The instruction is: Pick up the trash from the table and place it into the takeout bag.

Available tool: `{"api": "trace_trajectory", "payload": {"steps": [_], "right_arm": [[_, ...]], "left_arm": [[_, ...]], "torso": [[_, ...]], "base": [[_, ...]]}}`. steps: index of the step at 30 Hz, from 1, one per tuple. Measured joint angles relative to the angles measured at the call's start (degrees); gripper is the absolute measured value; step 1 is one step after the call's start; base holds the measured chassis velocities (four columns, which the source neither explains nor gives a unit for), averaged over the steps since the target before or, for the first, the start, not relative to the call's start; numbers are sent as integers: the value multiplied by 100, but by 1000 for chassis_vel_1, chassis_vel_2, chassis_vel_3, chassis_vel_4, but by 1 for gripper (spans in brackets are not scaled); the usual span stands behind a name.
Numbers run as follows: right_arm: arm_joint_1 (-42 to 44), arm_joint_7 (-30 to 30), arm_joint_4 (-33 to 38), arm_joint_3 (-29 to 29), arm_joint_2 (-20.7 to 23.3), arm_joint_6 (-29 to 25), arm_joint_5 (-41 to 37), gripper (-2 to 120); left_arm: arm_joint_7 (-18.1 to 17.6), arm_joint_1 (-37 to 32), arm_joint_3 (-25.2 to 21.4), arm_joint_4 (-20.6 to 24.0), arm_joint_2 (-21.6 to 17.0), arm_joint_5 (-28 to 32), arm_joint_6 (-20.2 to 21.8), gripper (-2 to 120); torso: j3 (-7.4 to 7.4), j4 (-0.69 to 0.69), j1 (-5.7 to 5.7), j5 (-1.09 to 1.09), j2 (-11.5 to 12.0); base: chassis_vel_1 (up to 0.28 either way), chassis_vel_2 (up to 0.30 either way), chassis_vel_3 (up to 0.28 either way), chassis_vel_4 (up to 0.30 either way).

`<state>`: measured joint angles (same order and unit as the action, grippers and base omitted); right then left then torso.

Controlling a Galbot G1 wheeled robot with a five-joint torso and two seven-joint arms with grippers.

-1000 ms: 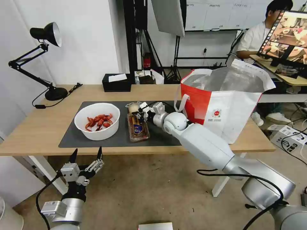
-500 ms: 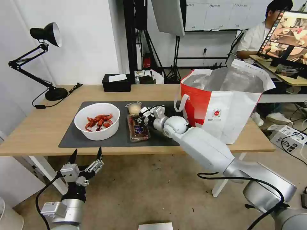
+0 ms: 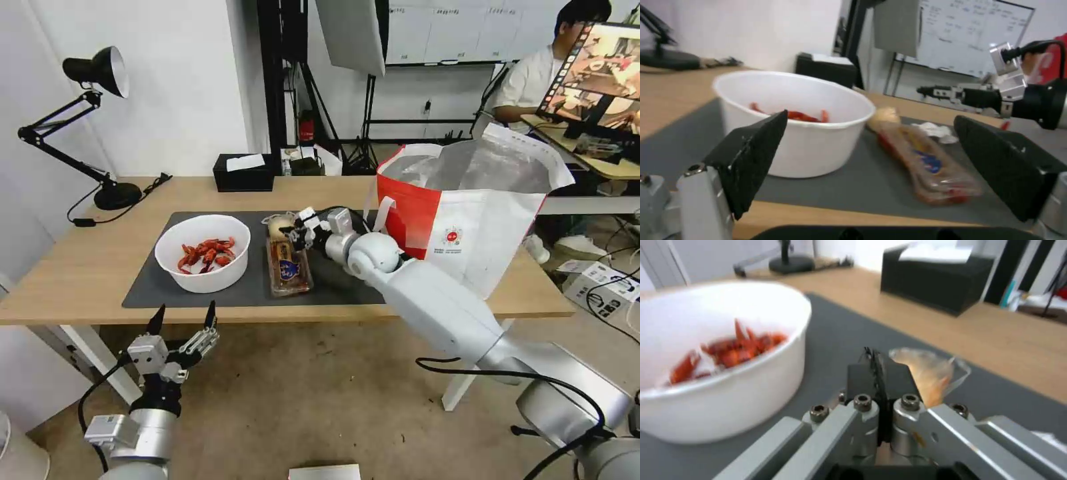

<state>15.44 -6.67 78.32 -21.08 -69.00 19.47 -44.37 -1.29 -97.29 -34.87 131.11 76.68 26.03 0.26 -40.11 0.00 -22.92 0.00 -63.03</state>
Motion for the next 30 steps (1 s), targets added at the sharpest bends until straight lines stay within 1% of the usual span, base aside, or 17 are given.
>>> {"api": "trace_trajectory", "payload": {"steps": [1, 3, 4, 6, 7, 8, 9, 10, 12, 13, 16, 17, 19, 20, 23, 24, 30], "right_arm": [[0, 0, 0, 0, 0, 0, 0, 0], [134, 136, 232, 148, 83, -133, -124, 0], [230, 326, 382, 229, 125, -210, -226, 0], [237, 341, 393, 235, 126, -215, -234, 0], [394, 700, 583, 339, 157, -419, -407, 0], [452, 822, 612, 353, 154, -538, -441, 0], [452, 822, 612, 353, 154, -538, -441, 0], [503, 922, 622, 354, 141, -622, -453, 0], [567, 1008, 625, 346, 98, -710, -455, 0], [567, 1008, 625, 346, 98, -710, -455, 0], [560, 1015, 570, 221, -2, -733, -454, 0], [560, 1015, 570, 221, -2, -733, -454, 0], [532, 1009, 548, 150, -27, -734, -454, 0], [532, 1009, 548, 150, -27, -734, -454, 0], [439, 1006, 502, 37, -48, -733, -454, 0], [439, 1006, 502, 37, -48, -733, -454, 0], [311, 1084, 539, -93, -22, -708, -551, 0]], "left_arm": [[0, 0, 0, 0, 0, 0, 0, 100], [-109, 268, 90, 98, -341, 688, 442, 100], [-194, 456, 130, 130, -568, 1215, 711, 100], [-208, 487, 136, 133, -604, 1309, 752, 100], [-493, 855, 187, 203, -1012, 2845, 1364, 100], [-668, 978, 193, 246, -1153, 3591, 1659, 100], [-668, 978, 193, 246, -1153, 3591, 1659, 100], [-842, 1099, 210, 264, -1297, 4253, 1911, 100], [-1080, 1319, 262, 202, -1498, 5092, 2203, 100], [-1080, 1319, 262, 202, -1498, 5092, 2203, 100], [-1210, 1604, 289, -103, -1651, 5861, 2381, 100], [-1210, 1604, 289, -103, -1651, 5861, 2381, 100], [-1236, 1839, 365, -368, -1710, 6070, 2418, 100], [-1236, 1839, 365, -368, -1710, 6070, 2418, 100], [-1263, 2291, 608, -826, -1873, 6158, 2424, 100], [-1263, 2291, 608, -826, -1873, 6158, 2424, 100], [-1325, 2975, 954, -1384, -2115, 6198, 2399, 100]], "torso": [[0, 0, 0, 0, 0], [0, 0, 0, 0, 0], [0, 0, 0, 0, 0], [0, 0, 0, 0, 0], [0, -1, 0, -1, 0], [0, 0, 0, 0, 0], [0, 0, 0, 0, 0], [0, -1, 0, 0, 0], [0, -1, 0, 0, 0], [0, -1, 0, 0, 0], [0, 2, 0, 0, 0], [0, 2, 0, 0, 0], [0, 2, 0, -1, 0], [0, 2, 0, -1, 0], [0, 1, 0, 0, 1], [0, 1, 0, 0, 1], [0, 2, 0, 0, 1]], "base": [[0, 0, 0, 0], [0, 0, 0, 0], [0, 0, 0, 0], [0, 0, 0, 0], [0, 0, 0, 0], [0, 0, 0, 0], [0, 0, 0, 0], [0, 0, 0, 0], [0, 0, 0, 0], [0, 0, 0, 0], [0, 0, 0, 0], [0, 0, 0, 0], [0, 0, 0, 0], [0, 0, 0, 0], [0, 0, 0, 0], [0, 0, 0, 0], [0, 0, 0, 0]]}}
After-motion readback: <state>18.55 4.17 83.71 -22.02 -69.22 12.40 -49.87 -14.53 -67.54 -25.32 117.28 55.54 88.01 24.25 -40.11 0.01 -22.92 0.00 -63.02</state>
